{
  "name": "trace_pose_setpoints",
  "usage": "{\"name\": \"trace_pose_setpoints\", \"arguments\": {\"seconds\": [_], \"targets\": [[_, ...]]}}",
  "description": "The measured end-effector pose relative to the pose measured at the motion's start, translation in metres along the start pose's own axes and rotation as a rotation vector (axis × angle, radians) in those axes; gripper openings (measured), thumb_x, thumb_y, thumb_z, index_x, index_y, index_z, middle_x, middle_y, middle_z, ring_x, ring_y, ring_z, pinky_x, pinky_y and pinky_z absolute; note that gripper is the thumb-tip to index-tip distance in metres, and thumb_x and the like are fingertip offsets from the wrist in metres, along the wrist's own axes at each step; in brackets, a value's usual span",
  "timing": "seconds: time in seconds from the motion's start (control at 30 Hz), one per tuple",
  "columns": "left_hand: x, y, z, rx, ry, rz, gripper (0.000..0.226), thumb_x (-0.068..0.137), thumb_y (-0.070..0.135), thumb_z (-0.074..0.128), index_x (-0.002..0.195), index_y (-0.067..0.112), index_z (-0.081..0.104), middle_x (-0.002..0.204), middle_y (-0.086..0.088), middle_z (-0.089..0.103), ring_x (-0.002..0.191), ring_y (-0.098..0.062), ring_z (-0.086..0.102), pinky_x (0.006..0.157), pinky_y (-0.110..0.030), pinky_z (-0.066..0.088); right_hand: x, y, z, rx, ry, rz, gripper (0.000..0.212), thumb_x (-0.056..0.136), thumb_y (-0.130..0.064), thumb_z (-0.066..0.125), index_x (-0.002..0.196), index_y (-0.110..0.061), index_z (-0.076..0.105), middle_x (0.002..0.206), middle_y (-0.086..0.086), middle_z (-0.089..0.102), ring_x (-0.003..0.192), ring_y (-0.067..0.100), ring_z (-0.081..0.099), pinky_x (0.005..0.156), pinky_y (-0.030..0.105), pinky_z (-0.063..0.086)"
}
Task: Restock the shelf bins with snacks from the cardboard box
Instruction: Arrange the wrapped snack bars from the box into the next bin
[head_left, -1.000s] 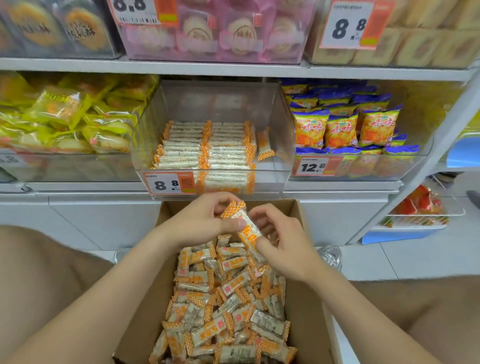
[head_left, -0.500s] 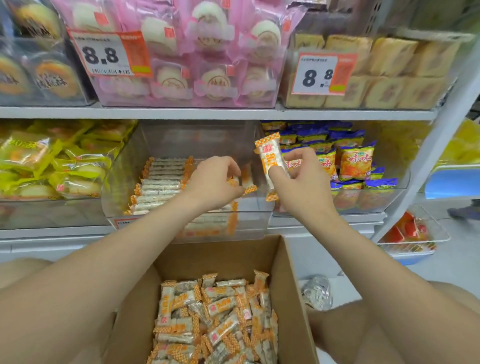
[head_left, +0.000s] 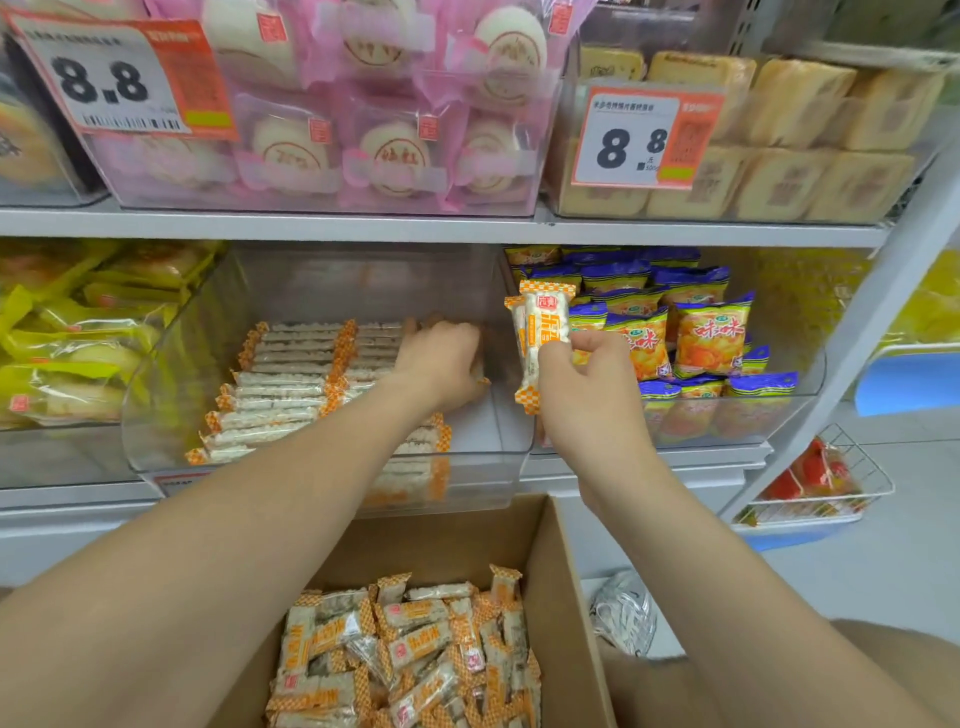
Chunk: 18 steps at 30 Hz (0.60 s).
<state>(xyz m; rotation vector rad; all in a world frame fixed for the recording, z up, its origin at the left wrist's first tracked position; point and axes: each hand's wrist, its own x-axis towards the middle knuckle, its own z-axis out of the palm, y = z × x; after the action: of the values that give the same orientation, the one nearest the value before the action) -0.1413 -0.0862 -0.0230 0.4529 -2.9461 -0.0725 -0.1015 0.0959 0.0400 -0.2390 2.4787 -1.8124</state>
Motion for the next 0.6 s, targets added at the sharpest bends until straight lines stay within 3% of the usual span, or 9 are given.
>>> {"name": "trace_pose_setpoints", "arguments": {"seconds": [0.1, 0.2, 0.27, 0.33, 0.37, 0.47, 0.53, 0.6], "targets": [[0.000, -0.009, 0.004, -0.113, 0.021, 0.071, 0.023, 0.080, 0.042, 0.067, 0.093, 0.030, 0.052, 0.099, 0.003, 0.065, 0.116, -0.031, 0.057, 0.099, -0.045, 0.034, -0.007, 0.001, 0.001, 0.047, 0.017, 0.010, 0.033, 0.092, -0.039, 0.051, 0.121, -0.025, 0.047, 0.094, 0.007, 0.071, 0.090, 0.032, 0.069, 0.080, 0.057, 0.058], [-0.006, -0.013, -0.001, -0.148, -0.019, 0.128, 0.025, 0.089, 0.032, 0.058, 0.112, 0.039, 0.059, 0.116, 0.002, 0.064, 0.121, -0.035, 0.055, 0.100, -0.047, 0.034, -0.015, 0.002, -0.001, -0.044, 0.058, -0.123, 0.024, 0.098, -0.033, 0.052, 0.120, -0.029, 0.043, 0.088, 0.002, 0.070, 0.085, 0.029, 0.067, 0.073, 0.045, 0.055], [-0.009, -0.017, -0.007, -0.111, -0.025, 0.140, 0.012, 0.095, 0.034, 0.054, 0.101, 0.043, 0.059, 0.123, -0.001, 0.061, 0.123, -0.037, 0.053, 0.102, -0.051, 0.037, -0.022, 0.000, -0.004, -0.204, 0.037, -0.294, 0.028, 0.099, -0.028, 0.054, 0.124, -0.032, 0.041, 0.078, -0.001, 0.066, 0.070, 0.019, 0.061, 0.061, 0.032, 0.045], [-0.011, -0.024, -0.011, -0.057, -0.036, 0.150, 0.015, 0.097, 0.040, 0.055, 0.082, 0.041, 0.054, 0.122, 0.001, 0.056, 0.123, -0.035, 0.050, 0.104, -0.053, 0.035, -0.026, -0.001, -0.003, -0.358, 0.028, -0.439, 0.029, 0.099, -0.028, 0.057, 0.126, -0.032, 0.046, 0.074, -0.002, 0.062, 0.064, 0.015, 0.054, 0.058, 0.039, 0.032], [-0.012, -0.028, -0.012, -0.023, -0.051, 0.173, 0.015, 0.097, 0.042, 0.056, 0.083, 0.039, 0.058, 0.124, 0.002, 0.052, 0.125, -0.033, 0.046, 0.105, -0.054, 0.033, -0.028, -0.001, -0.001, -0.422, 0.054, -0.508, 0.028, 0.098, -0.027, 0.058, 0.125, -0.031, 0.050, 0.076, -0.001, 0.061, 0.066, 0.017, 0.053, 0.059, 0.038, 0.029], [-0.015, -0.040, -0.012, -0.012, -0.123, 0.254, 0.023, 0.103, 0.041, 0.046, 0.109, 0.036, 0.068, 0.135, 0.004, 0.050, 0.132, -0.028, 0.041, 0.109, -0.054, 0.029, -0.034, 0.003, 0.014, -0.683, 0.139, -0.723, 0.032, 0.094, -0.023, 0.065, 0.126, -0.021, 0.059, 0.084, 0.009, 0.061, 0.080, 0.032, 0.057, 0.061, 0.037, 0.034], [-0.018, -0.046, -0.016, -0.088, -0.190, 0.257, 0.027, 0.099, 0.047, 0.033, 0.100, 0.046, 0.060, 0.125, 0.004, 0.059, 0.129, -0.027, 0.049, 0.109, -0.057, 0.033, -0.037, 0.007, 0.032, -0.886, 0.132, -0.701, 0.036, 0.086, -0.022, 0.075, 0.119, -0.017, 0.063, 0.077, 0.013, 0.061, 0.073, 0.036, 0.061, 0.054, 0.037, 0.038], [-0.020, -0.050, -0.022, -0.156, -0.250, 0.251, 0.027, 0.085, 0.055, 0.024, 0.084, 0.057, 0.051, 0.108, 0.005, 0.063, 0.116, -0.028, 0.058, 0.103, -0.058, 0.042, -0.034, 0.002, 0.048, -1.095, 0.111, -0.629, 0.031, 0.075, -0.022, 0.083, 0.100, -0.017, 0.065, 0.065, 0.010, 0.062, 0.061, 0.034, 0.065, 0.045, 0.034, 0.036]]}}
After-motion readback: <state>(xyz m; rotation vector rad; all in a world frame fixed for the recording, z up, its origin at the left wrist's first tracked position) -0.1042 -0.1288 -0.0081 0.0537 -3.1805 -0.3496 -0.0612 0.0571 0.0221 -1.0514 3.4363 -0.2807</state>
